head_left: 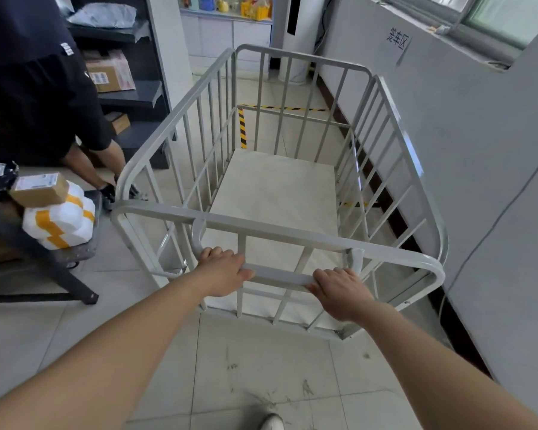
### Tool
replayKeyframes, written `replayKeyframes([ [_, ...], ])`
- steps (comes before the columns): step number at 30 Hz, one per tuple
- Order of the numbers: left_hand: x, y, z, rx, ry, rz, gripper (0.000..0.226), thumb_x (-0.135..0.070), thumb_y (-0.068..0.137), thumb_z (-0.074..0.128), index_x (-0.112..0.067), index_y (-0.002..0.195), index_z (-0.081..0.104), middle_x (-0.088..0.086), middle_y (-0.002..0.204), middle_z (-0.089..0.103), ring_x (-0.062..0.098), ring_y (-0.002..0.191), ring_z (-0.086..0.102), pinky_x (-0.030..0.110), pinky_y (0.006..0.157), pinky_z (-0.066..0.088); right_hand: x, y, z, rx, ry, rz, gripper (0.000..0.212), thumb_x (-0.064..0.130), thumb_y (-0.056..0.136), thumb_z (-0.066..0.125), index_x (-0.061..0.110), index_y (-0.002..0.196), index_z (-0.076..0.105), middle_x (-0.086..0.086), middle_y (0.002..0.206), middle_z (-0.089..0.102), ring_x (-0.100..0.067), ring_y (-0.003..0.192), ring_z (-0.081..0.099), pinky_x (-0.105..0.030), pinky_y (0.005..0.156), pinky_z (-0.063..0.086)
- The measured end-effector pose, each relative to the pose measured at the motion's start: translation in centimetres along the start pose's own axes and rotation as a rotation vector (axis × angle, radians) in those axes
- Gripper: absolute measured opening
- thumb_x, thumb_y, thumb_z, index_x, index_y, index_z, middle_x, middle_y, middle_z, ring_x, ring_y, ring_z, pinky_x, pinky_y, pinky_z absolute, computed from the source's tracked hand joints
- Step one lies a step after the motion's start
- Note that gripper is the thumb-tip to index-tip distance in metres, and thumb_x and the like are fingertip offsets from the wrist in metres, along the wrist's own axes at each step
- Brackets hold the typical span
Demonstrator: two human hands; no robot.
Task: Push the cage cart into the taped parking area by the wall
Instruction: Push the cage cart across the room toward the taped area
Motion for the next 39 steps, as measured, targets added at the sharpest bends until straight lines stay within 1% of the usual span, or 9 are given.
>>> replayKeyframes([
  [1, 0.2, 0.7, -0.4, 0.002, 0.002, 0.0, 0.041, -0.046, 0.099, 0.025, -0.018, 0.118, 0.048, 0.006, 0.121, 0.051, 0.027, 0.119, 0.038, 0.037, 0.1, 0.022, -0.2, 0.8, -0.2, 0.0, -0.007, 0.0, 0.065, 0.061, 0.088, 0.0, 0.019, 0.102, 0.048, -0.004, 0.104, 0.062, -0.025, 0.099, 0.053, -0.038, 0.095, 0.034],
  [4, 0.9, 3.4, -1.9, 0.005, -0.001, 0.004, 0.039, -0.047, 0.099, 0.025, -0.018, 0.115, 0.047, 0.006, 0.12, 0.051, 0.027, 0.119, 0.038, 0.037, 0.101, 0.022, -1.0, 3.5, -1.2, -0.018, -0.005, -0.014, 0.086, 0.067, 0.067, -0.019, 0.02, 0.099, 0.046, -0.004, 0.104, 0.062, -0.025, 0.099, 0.053, -0.038, 0.095, 0.034],
  [5, 1.2, 4.3, -2.4, 0.005, -0.005, 0.002, 0.039, -0.047, 0.099, 0.025, -0.019, 0.114, 0.047, 0.005, 0.119, 0.051, 0.027, 0.119, 0.038, 0.037, 0.101, 0.022, -1.4, 4.4, -1.5, -0.014, -0.006, -0.015, 0.088, 0.067, 0.065, -0.021, 0.021, 0.099, 0.046, -0.004, 0.104, 0.062, -0.025, 0.099, 0.054, -0.038, 0.096, 0.034],
  [7, 1.7, 6.1, -3.4, 0.001, -0.003, 0.001, 0.039, -0.048, 0.099, 0.025, -0.019, 0.113, 0.047, 0.005, 0.118, 0.052, 0.027, 0.119, 0.038, 0.038, 0.102, 0.023, -2.2, 6.3, -1.7, 0.02, -0.009, -0.004, 0.077, 0.065, 0.079, -0.011, 0.02, 0.1, 0.047, -0.005, 0.105, 0.061, -0.026, 0.101, 0.053, -0.038, 0.096, 0.033],
  [9, 2.0, 7.8, -4.4, 0.003, 0.004, -0.003, 0.039, -0.047, 0.099, 0.025, -0.019, 0.114, 0.047, 0.005, 0.118, 0.052, 0.027, 0.118, 0.039, 0.038, 0.102, 0.023, -3.2, 8.4, -1.6, 0.058, -0.008, 0.016, 0.053, 0.056, 0.095, 0.01, 0.019, 0.101, 0.047, -0.006, 0.106, 0.061, -0.026, 0.102, 0.053, -0.039, 0.097, 0.032],
  [11, 2.4, 9.5, -5.4, 0.003, 0.002, -0.006, 0.039, -0.047, 0.099, 0.025, -0.02, 0.116, 0.047, 0.005, 0.119, 0.052, 0.026, 0.119, 0.038, 0.039, 0.103, 0.023, -3.9, 10.3, -1.9, 0.079, 0.006, 0.019, 0.045, 0.052, 0.098, 0.017, 0.019, 0.101, 0.047, -0.006, 0.106, 0.061, -0.026, 0.102, 0.052, -0.039, 0.097, 0.032],
  [15, 2.8, 12.6, -7.3, 0.014, 0.004, -0.002, 0.039, -0.048, 0.099, 0.025, -0.021, 0.116, 0.047, 0.004, 0.119, 0.052, 0.025, 0.119, 0.038, 0.038, 0.103, 0.023, -5.4, 13.5, -2.7, 0.096, 0.008, 0.025, 0.044, 0.052, 0.098, 0.017, 0.02, 0.101, 0.047, -0.006, 0.106, 0.06, -0.027, 0.102, 0.052, -0.04, 0.097, 0.032],
  [24, 3.8, 19.6, -11.1, 0.014, 0.002, 0.019, 0.036, -0.046, 0.099, 0.026, -0.022, 0.114, 0.048, -0.001, 0.104, 0.045, 0.024, 0.115, 0.039, 0.038, 0.102, 0.023, -8.5, 20.2, -4.4, 0.09, 0.002, 0.056, 0.046, 0.053, 0.098, 0.017, 0.02, 0.105, 0.048, -0.005, 0.106, 0.061, -0.026, 0.102, 0.053, -0.039, 0.098, 0.033],
  [39, 7.3, 30.9, -17.3, 0.015, 0.041, 0.033, 0.044, -0.049, 0.099, 0.026, -0.018, 0.122, 0.047, 0.007, 0.123, 0.052, 0.028, 0.122, 0.037, 0.041, 0.105, 0.022, -11.7, 32.0, -7.7, 0.132, 0.022, 0.083, 0.051, 0.057, 0.095, 0.013, 0.02, 0.105, 0.047, -0.004, 0.108, 0.06, -0.025, 0.103, 0.052, -0.038, 0.098, 0.033],
])
Point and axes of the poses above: each hand's wrist, its own y-axis towards the middle knuckle, its own z-axis out of the palm, x = y × z, the point moved 6 cm from there along y, towards the middle knuckle
